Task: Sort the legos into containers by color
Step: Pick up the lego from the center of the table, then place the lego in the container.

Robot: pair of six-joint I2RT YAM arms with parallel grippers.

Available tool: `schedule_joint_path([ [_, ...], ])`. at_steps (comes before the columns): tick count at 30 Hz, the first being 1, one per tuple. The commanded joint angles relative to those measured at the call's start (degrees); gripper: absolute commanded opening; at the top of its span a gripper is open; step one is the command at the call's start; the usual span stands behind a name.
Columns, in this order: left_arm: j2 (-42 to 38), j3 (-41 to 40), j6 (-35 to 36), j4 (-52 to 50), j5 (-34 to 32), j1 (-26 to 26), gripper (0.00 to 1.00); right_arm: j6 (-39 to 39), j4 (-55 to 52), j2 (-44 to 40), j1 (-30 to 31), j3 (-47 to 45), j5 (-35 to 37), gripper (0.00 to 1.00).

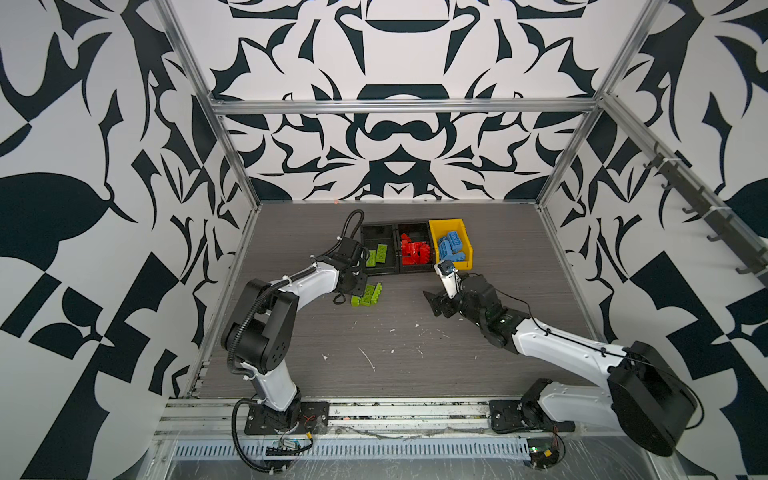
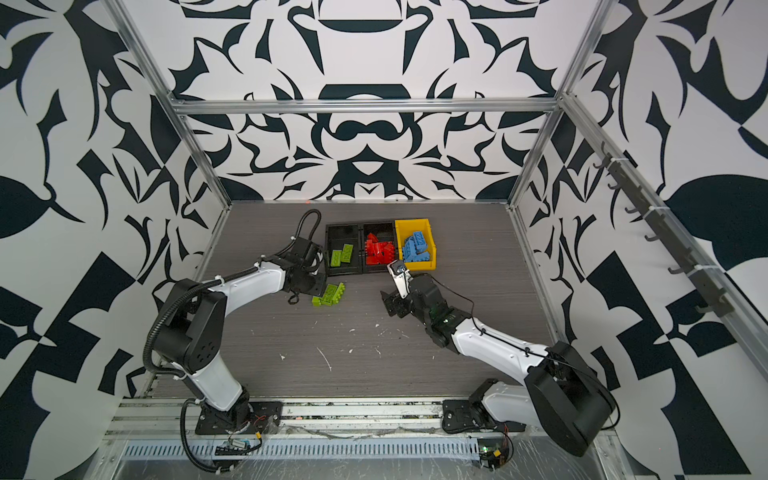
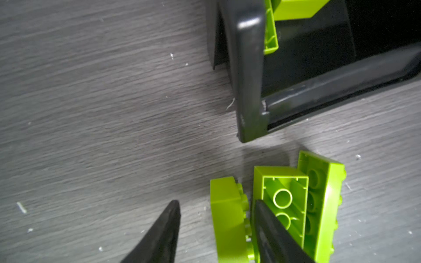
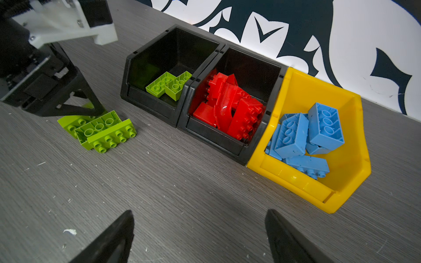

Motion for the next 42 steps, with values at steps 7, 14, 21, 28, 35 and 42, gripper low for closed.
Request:
schedule_joint_path([
  [7,2.47,1.74,-0.57,-3.20,1.28,0.14,0.41,0.29,0.23,0.24,-0.05,2.55,-0.38,0.92],
  [14,1.39,1.46,-0.65,-3.90,0.41,0.15,0.32,0.29,0.30,0.45,-0.01,2.62,-0.56,0.92],
  [21,-2.01,2.49,-1.16,-6.00,0.27,0.18,0.25,0.36,0.30,0.41,-0.05,2.64,-0.64,0.92],
  [28,-6.91,6.86,-1.50,-8.63,2.99,0.05,0.26,0.56,0.03,-0.01,-0.01,2.72,-0.82,0.92],
  [35,-6.32,13.28,-1.53,-8.33,6.56,0.05,0.27,0.50,-0.76,-1.97,-0.05,2.65,-0.89,0.92],
  [42,1.03,21.72,-1.38,-5.53,8.33,0.05,0.23,0.56,-0.49,-2.60,-0.05,2.24,-0.64,0.92],
])
